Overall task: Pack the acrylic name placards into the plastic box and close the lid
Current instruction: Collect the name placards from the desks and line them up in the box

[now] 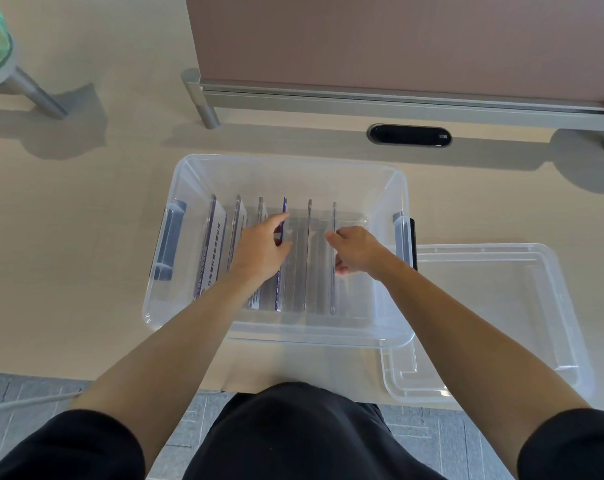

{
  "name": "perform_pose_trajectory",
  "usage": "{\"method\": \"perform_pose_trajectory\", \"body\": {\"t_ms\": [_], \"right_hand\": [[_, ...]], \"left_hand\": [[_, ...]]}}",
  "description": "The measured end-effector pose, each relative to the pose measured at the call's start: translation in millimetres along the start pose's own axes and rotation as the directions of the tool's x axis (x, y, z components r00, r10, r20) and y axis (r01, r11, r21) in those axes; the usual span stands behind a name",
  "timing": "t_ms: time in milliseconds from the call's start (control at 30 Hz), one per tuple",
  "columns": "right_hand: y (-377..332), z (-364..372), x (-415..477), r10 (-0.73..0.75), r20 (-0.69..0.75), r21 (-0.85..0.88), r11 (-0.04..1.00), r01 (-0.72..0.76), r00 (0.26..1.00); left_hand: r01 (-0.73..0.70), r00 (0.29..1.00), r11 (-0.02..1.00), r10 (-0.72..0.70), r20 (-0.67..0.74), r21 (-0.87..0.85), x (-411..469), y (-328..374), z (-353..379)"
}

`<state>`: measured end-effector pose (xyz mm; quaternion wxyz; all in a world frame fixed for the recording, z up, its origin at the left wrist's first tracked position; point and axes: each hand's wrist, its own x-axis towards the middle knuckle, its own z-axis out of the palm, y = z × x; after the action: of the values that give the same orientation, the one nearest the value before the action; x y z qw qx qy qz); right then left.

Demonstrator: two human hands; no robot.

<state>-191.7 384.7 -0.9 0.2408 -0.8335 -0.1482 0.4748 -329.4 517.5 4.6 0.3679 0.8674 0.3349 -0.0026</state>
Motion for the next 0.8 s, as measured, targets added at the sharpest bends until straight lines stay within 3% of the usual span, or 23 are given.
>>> {"method": "perform_pose_trajectory", "body": {"t_ms": [167, 267, 367, 433, 633, 800], "right_hand": [[-1.0, -0.8, -5.2, -0.014, 0.004, -0.013, 1.000, 0.014, 1.000], [-9.6, -3.1, -15.7, -0.011, 0.028, -0.139, 0.990, 0.015, 1.000], [-26.1, -19.5, -39.3, -0.040, -0.049, -0.226, 0.974, 0.028, 0.998], [-32.0, -40.7, -62.5, -0.084, -0.145, -0.189, 0.980, 0.056, 0.986], [6.4, -117.9, -141.4, -0.118, -0.404, -0.182, 0.982, 0.047, 0.907], [67.4, -165.3, -157.1, -0.066, -0.442, -0.319, 0.944, -0.088, 0.895]], "left_hand": [[-0.013, 0.997, 0.996, 0.007, 0.077, 0.087, -4.6, 6.4, -1.8], [-0.027, 0.994, 0.991, 0.012, 0.111, 0.133, -8.8, 11.9, -8.5], [-0.117, 0.992, 0.973, 0.104, 0.075, 0.197, -10.4, 23.2, -19.6], [-0.200, 0.980, 0.959, 0.190, 0.066, 0.203, -10.0, 36.6, -23.4], [-0.435, 0.890, 0.901, 0.431, 0.148, -0.006, -15.2, 109.9, 5.9], [-0.545, 0.799, 0.838, 0.519, 0.302, 0.001, -12.6, 175.2, 49.9]]}}
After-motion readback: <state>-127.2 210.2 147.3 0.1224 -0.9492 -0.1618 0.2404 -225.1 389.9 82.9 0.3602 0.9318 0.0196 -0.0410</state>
